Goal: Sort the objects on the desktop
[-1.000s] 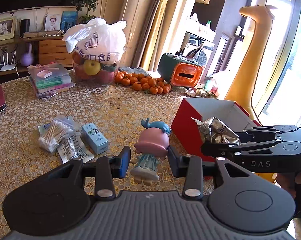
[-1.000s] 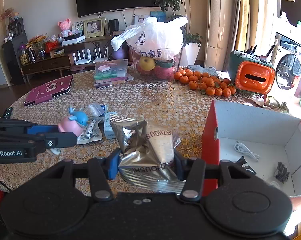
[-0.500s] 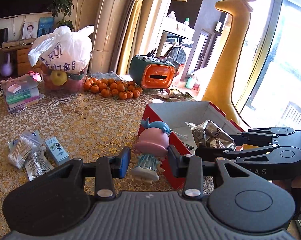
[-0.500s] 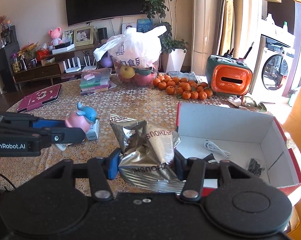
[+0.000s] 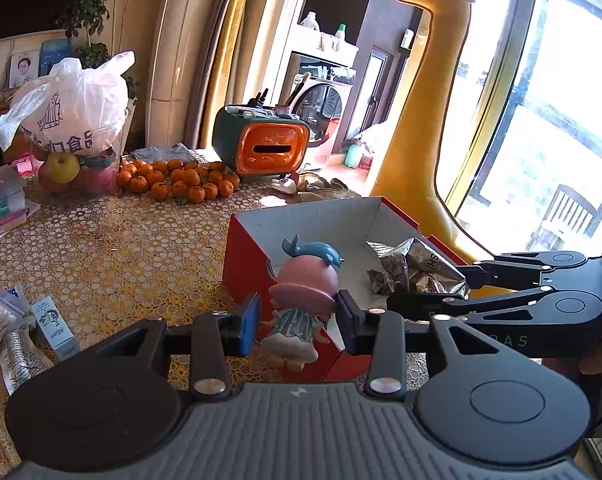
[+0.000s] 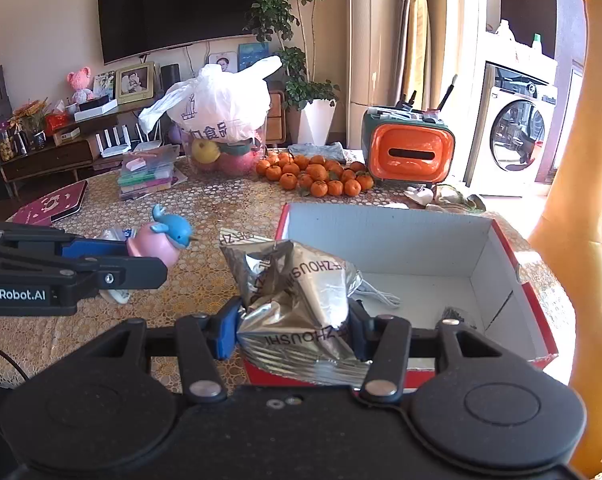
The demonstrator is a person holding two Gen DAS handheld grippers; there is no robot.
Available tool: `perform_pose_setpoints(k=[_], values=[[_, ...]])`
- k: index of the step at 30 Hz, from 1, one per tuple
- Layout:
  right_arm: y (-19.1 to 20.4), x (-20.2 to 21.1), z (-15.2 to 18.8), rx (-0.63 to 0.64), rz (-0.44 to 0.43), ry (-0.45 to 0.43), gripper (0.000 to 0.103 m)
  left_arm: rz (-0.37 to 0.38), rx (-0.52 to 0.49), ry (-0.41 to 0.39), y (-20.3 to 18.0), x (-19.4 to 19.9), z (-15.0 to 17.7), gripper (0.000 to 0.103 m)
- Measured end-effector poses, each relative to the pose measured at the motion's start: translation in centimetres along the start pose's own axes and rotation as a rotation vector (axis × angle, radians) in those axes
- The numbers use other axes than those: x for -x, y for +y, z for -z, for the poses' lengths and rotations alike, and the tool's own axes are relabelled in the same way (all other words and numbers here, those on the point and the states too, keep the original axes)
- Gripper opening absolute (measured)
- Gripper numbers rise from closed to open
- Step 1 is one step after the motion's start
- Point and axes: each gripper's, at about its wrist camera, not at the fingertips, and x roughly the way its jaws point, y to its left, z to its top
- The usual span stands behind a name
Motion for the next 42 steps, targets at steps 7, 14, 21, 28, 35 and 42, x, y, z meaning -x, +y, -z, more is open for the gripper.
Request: perform_pose_setpoints(k=[7,14,21,28,35,42], values=[[-2.8,-0.1,0.3,-0.025,0.036,0.007,0.052,0.017,-0.024,0.024,-1.4,-2.3,-0.3,0.039],[-5.3,-0.8,0.5,-0.043,0.066,0.018,0.052,0.02,-0.036,0.053,-2.3,-4.6,-0.3,0.039],[-7.1,-1.7,0.7,-0.055,0.076,0.029,0.052,0.023,-0.058,0.076,-3.2,-6.8,-0.6,0.039],[-9.0,-3.5,0.7,-0.082,0.099,0.051,0.052,0.02,-0.081,0.099,-3.6,-9.4,-1.0,0.039],[-10.3,-5.4,0.6,-0.091,0.102,0.076,0.052,0.01,-0.086,0.134,-3.2,-12.0,-1.5,0.039],[-10.7,-7.1,0.7,-0.065,0.112,0.114,0.052,-0.006,-0.121,0.164,-3.2,-14.6,-2.0,0.039]])
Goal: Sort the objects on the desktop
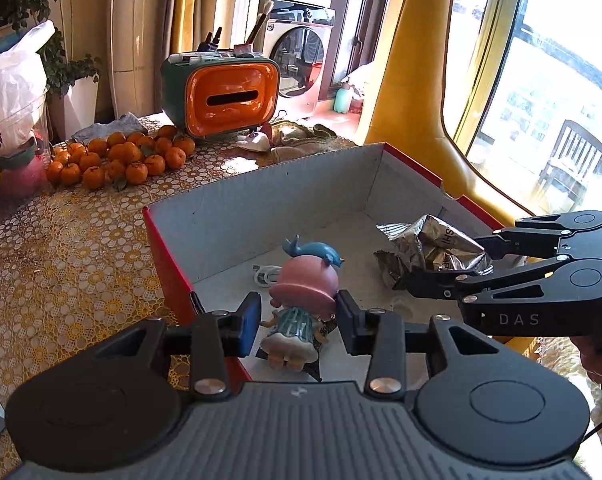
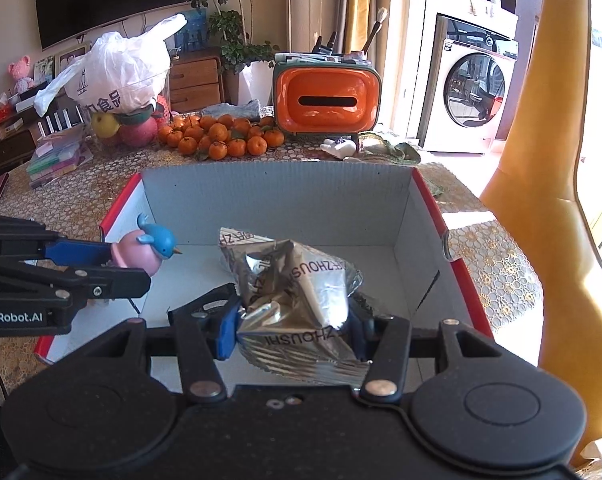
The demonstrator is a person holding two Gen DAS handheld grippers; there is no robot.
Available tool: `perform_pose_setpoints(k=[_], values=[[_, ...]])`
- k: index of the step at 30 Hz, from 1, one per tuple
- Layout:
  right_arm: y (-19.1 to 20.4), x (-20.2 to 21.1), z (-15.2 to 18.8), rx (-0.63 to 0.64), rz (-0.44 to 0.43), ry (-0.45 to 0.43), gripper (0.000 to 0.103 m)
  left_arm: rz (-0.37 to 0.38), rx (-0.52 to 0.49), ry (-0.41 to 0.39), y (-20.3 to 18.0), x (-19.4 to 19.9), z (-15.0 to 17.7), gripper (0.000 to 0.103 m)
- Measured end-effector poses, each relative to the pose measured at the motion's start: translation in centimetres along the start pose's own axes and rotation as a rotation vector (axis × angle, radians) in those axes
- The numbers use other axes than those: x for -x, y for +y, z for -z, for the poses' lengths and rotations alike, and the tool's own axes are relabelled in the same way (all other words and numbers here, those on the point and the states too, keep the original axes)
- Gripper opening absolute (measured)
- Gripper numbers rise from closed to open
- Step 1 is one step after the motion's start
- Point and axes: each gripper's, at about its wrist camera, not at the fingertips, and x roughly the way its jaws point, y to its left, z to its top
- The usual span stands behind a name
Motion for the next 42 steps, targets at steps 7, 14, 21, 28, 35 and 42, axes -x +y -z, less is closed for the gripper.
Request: perform_pose_setpoints(k=[7,14,21,28,35,42], values=[[-0.5,-2.1,-0.4,0.016,0.007,0.05,0.052,-0.007,-0.04,0.037,-0.2,-2.4,-0.8,0.039],[-1.5,-4.4,-1.7,0.016,0.031,0.095,0.052,-0.009,-0.044,0.085,-0.4,-4.3,-1.2,0.039],[-2.3,-6.5,-2.1,0.0,0.053,0.14,0.052,-0.015,-0.084,0.115,-1.5,-5.6,-1.9,0.039],[-2.6,-7.5,-3.6,0.01,0.06,0.166,0.052,-0.03,-0.13,0.161,-2.6,-6.9,-2.3,0.039],[-2.9,-9.3,-4.8,0.038,0.066,0.249,0.052,-0.028,-0.149,0.223,-2.9,-8.0,-2.7,0.039],[-2.9,-10.4,-5.3,0.05,0.072,0.287,0.053,-0.008,-0.138,0.263,-2.6,-8.8,-2.9,0.039]])
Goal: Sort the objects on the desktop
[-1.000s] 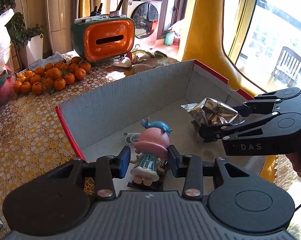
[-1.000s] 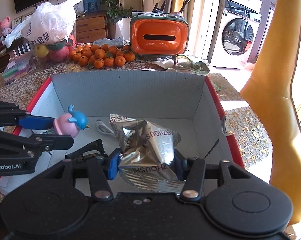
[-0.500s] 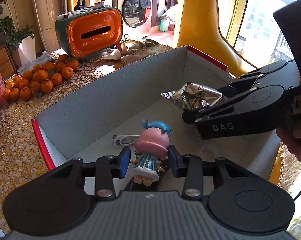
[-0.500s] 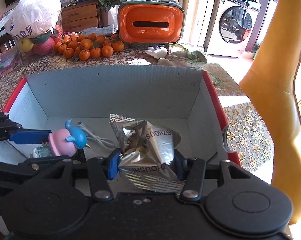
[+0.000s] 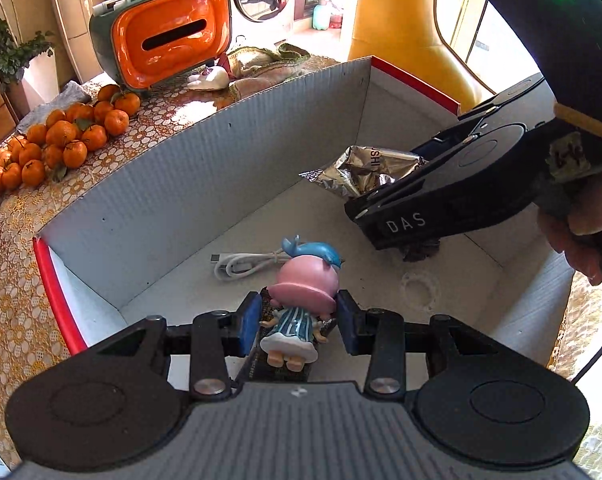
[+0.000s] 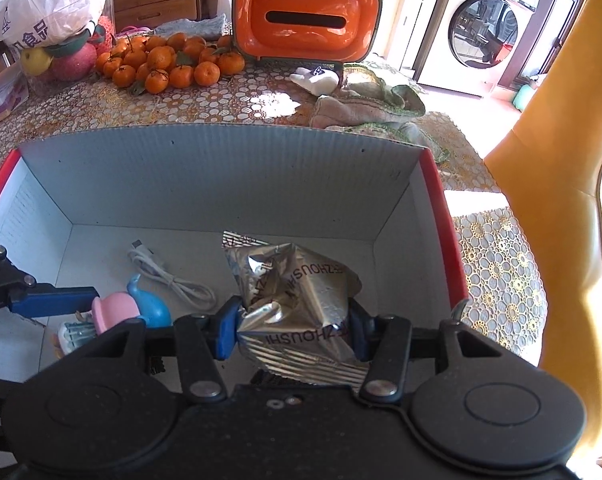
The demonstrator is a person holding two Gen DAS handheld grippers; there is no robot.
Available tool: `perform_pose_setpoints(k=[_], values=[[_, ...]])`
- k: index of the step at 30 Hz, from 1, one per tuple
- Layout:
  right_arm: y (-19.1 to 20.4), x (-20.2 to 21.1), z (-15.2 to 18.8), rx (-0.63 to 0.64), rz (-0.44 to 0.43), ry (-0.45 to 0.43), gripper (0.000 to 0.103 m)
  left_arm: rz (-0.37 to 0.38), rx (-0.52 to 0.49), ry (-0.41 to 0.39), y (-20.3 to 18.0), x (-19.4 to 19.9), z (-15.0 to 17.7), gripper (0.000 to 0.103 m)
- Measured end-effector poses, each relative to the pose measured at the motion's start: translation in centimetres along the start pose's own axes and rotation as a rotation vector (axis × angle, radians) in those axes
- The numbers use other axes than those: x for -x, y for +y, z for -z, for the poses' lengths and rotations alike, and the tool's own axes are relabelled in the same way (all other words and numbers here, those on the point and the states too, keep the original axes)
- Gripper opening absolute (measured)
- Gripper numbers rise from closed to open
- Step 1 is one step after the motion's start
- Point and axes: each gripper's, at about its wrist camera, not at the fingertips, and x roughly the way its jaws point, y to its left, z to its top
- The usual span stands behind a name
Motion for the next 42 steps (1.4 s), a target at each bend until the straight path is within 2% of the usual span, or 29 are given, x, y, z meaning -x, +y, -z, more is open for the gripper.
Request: perform_pose_setpoints(k=[7,20,26,42], values=[[0.5,-1.2,-0.9,0.03,0.024,0.031,0.053,0.023,0.005,0.059,0.3,-0.9,-0.4,0.039],[1.0,-2.7,-1.2,0.049,0.046,0.064,0.055,0.049,0.004,0.086,0.5,-1.1,-0.5,0.039],[1.3,-2.3,-1.1,0.064,0.027,0.048,0.064,0.054,0.032,0.066,0.9,-0.5,-0.5,0.04],[1.6,2.9,0.0,0.028,-0.007,-0.021,0.065,0.078,0.06,-0.028,0.5,5.7,0.8,0.04]])
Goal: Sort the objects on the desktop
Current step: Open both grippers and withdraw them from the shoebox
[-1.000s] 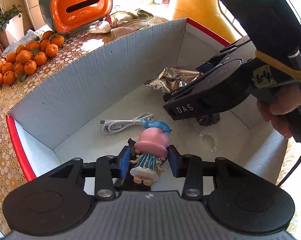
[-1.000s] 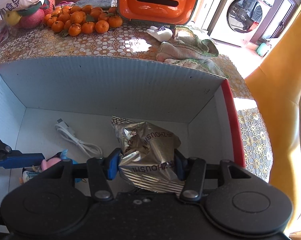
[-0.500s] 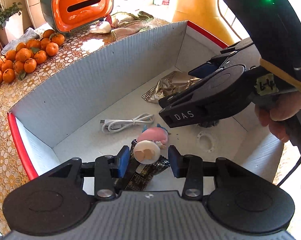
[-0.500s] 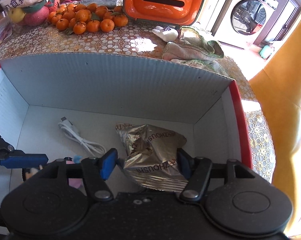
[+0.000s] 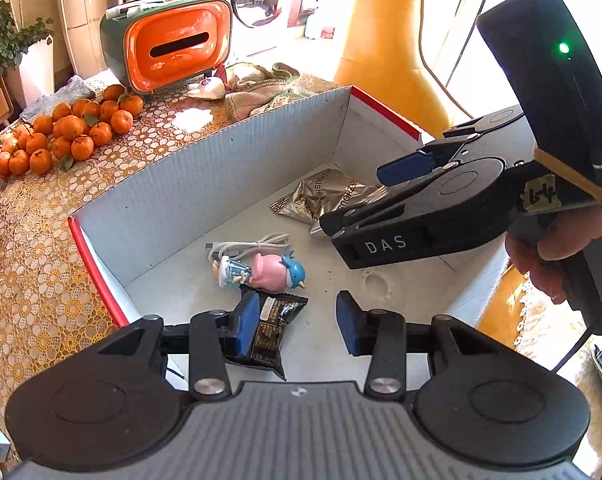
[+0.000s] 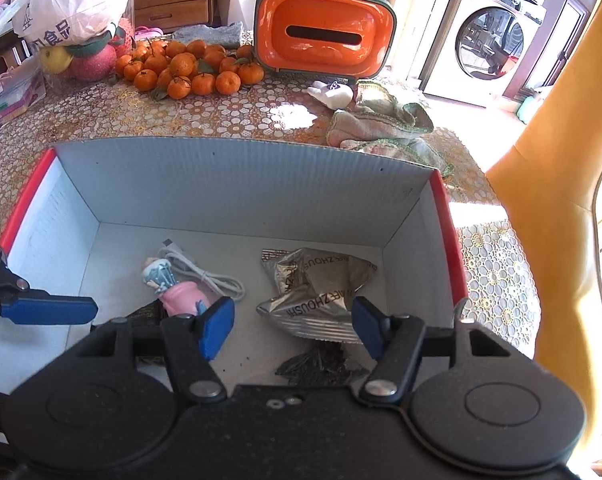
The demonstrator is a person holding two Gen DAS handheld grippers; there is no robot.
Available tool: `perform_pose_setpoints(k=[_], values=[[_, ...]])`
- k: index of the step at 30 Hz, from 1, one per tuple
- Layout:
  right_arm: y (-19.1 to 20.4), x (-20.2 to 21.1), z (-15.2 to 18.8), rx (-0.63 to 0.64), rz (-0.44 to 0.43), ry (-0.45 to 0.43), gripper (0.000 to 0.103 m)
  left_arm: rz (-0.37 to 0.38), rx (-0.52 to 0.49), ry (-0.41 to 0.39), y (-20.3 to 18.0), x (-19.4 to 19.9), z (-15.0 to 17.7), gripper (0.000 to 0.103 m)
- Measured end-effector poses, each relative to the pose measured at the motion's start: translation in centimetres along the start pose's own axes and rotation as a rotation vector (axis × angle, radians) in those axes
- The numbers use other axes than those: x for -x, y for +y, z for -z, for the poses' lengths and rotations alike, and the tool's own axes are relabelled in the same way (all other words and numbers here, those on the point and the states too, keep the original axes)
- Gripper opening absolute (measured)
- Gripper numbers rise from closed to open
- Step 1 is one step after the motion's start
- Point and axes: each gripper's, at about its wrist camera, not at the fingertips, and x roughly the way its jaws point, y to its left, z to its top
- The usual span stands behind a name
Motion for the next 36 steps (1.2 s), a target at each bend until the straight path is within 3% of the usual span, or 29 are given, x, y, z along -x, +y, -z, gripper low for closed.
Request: perform_pose_setpoints(k=[18,23,31,36], values=[[3.6,8.4,3.6,-0.029,-0.049,-0.126,0.065,-0.024,0.047,-0.133,0.0,8.7,4.6,0.043],[5.1,10.6,4.9,-0.043,-0.072,-0.184,0.065,-0.065,0.05,-0.17,0.4,11.0,6.7,0.044],[7.4,13.8,6.5,-0.054,-0.105,-0.259,0.066,-0.091,0.1,-0.213,1.5,14.7,9.5,0.051],[8.9,15.3,7.5,-0.056,-0.121,-0.296,0.069,-0.124,0.11,-0.252,1.8,16.8,11.3,0.068]])
